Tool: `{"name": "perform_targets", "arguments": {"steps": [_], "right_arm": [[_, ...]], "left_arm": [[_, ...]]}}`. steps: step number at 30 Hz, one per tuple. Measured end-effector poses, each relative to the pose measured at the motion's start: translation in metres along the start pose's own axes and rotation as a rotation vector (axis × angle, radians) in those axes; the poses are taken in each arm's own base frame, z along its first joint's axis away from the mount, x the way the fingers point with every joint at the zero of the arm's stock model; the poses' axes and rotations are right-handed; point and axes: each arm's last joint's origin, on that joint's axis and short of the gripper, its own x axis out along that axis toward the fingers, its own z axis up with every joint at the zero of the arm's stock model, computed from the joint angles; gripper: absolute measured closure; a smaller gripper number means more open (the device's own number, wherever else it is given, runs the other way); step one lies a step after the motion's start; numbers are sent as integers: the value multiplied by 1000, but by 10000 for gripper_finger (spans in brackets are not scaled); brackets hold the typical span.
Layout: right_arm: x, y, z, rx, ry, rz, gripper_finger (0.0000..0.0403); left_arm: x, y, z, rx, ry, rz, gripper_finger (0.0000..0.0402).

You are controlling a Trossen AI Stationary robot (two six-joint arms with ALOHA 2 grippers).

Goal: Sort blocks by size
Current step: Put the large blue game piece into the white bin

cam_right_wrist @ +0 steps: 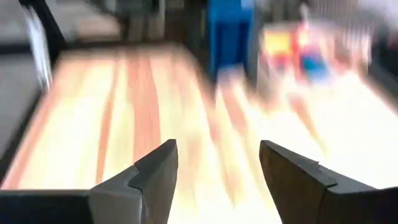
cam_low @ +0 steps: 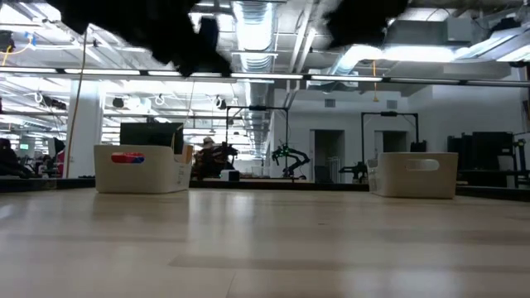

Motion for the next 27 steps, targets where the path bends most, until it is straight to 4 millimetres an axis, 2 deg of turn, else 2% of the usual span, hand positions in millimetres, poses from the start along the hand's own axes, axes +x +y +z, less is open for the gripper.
{"name": "perform_targets", "arguments": {"steps": [4, 7, 14, 20, 24, 27], "right_arm": [[-30, -5, -28, 85, 314, -77, 148], [-48, -1, -50, 133, 495, -163, 148], [-84, 17, -82, 273, 696, -260, 147], [-104, 27, -94, 376, 851, -272, 147], [-107, 32, -108, 388, 958, -283, 147], [-104, 35, -112, 377, 968, -292, 147]], "left_arm": [[-24, 30, -9, -28, 201, 196, 277], [-37, 55, -17, -60, 316, 359, 277], [-63, 119, -45, -161, 592, 647, 274], [-80, 157, -51, -221, 606, 772, 263], [-85, 173, -55, -245, 606, 755, 227], [-86, 183, -60, -275, 602, 757, 206]]}}
